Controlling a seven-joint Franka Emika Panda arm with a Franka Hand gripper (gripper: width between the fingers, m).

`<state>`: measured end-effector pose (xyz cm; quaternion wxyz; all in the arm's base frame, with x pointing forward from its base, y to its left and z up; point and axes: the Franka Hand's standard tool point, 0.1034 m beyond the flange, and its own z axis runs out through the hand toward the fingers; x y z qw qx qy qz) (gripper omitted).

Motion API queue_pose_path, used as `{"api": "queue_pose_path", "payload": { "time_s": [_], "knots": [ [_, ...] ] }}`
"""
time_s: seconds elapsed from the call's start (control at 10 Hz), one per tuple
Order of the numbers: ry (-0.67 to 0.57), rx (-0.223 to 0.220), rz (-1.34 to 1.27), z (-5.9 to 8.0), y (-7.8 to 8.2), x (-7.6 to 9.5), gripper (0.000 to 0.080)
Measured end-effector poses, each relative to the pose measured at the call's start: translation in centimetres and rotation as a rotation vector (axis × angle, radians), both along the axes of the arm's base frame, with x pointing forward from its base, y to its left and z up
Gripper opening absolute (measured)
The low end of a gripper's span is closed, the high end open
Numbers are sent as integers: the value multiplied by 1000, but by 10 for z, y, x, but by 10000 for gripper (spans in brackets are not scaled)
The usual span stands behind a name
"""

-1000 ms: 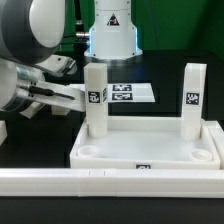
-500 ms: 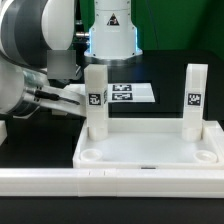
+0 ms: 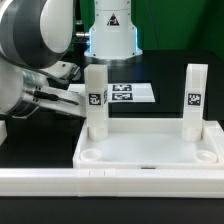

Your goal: Assemble desk

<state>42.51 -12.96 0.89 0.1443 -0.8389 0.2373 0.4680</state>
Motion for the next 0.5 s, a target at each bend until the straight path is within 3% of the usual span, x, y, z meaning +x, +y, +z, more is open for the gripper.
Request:
{"api": "queue_pose_path", "payload": {
  "time_s": [0.3, 0.5],
  "knots": [
    [-8, 5, 2, 1, -5, 0, 292],
    [-45, 30, 21, 20, -21, 8, 292]
  ]
}}
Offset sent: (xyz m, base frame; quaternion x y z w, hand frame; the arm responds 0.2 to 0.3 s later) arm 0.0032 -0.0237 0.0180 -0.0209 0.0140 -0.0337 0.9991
